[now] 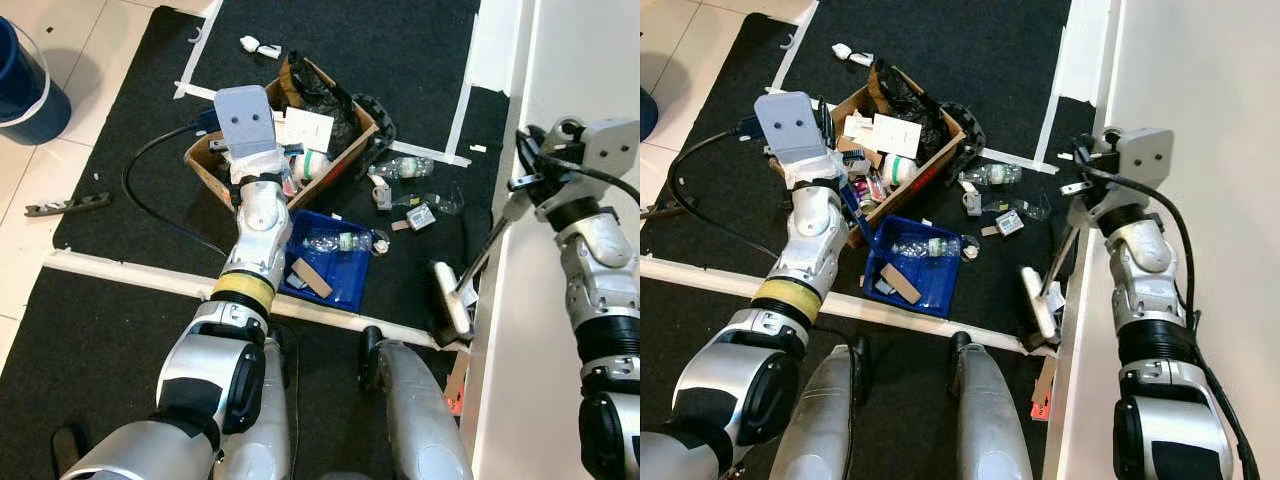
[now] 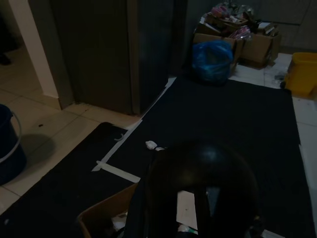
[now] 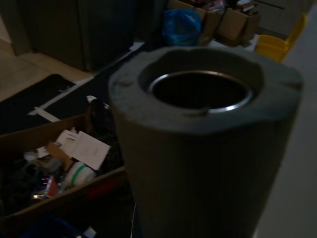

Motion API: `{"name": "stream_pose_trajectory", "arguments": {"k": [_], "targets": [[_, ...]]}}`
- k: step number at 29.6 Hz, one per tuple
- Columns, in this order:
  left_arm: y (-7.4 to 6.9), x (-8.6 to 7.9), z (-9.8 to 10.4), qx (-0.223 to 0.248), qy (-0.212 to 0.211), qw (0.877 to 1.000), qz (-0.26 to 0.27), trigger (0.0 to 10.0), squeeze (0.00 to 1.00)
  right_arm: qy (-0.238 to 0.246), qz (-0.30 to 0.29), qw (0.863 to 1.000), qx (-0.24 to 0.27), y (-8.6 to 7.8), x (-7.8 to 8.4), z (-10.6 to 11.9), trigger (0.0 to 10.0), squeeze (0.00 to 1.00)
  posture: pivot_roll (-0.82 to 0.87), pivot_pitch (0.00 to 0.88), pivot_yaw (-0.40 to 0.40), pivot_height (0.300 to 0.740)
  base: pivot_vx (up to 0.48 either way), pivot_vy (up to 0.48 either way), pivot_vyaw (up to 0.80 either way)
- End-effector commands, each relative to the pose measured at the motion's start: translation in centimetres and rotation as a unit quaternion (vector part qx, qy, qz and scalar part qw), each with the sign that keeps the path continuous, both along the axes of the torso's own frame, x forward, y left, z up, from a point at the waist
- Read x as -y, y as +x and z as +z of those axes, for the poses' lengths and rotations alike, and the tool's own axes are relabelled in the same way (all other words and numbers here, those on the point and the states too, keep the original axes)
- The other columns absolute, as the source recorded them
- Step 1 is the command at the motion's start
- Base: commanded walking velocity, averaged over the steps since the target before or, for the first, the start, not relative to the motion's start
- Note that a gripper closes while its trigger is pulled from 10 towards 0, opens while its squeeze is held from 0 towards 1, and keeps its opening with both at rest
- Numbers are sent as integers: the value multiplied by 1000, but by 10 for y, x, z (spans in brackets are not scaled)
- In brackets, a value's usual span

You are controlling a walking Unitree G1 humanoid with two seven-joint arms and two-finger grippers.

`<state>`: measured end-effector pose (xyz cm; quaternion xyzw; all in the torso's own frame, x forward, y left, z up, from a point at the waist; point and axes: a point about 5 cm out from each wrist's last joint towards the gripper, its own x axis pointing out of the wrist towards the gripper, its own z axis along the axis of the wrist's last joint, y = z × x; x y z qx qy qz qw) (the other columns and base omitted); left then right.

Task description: Sweep floor

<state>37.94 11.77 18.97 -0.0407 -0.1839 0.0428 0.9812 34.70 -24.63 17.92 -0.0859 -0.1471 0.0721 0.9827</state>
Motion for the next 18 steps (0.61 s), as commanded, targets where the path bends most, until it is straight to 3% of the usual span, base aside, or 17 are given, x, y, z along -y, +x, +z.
{"name": "stream_pose_trajectory", "arguments": {"k": [1, 7, 14, 18], "targets": [[-6, 10, -25, -39, -58, 996, -48, 10000, 0, -8, -34, 999, -4, -4, 15, -4, 10000, 0, -62, 309, -120, 740, 0, 0, 0], [-8, 11, -17, 1, -75, 993, -94, 10000, 0, -9, -94, 995, -11, -3, 29, -7, 10000, 0, -58, 282, -116, 740, 0, 0, 0], [-7, 4, -13, 20, -82, 991, -100, 10000, 0, -12, -185, 983, -21, -6, 53, -10, 10000, 0, -48, 252, -109, 740, 0, 0, 0], [-8, -2, -13, 27, -87, 990, -105, 10000, 0, -9, -206, 978, -21, -7, 58, -11, 10000, 0, -46, 243, -105, 740, 0, 0, 0]]}}
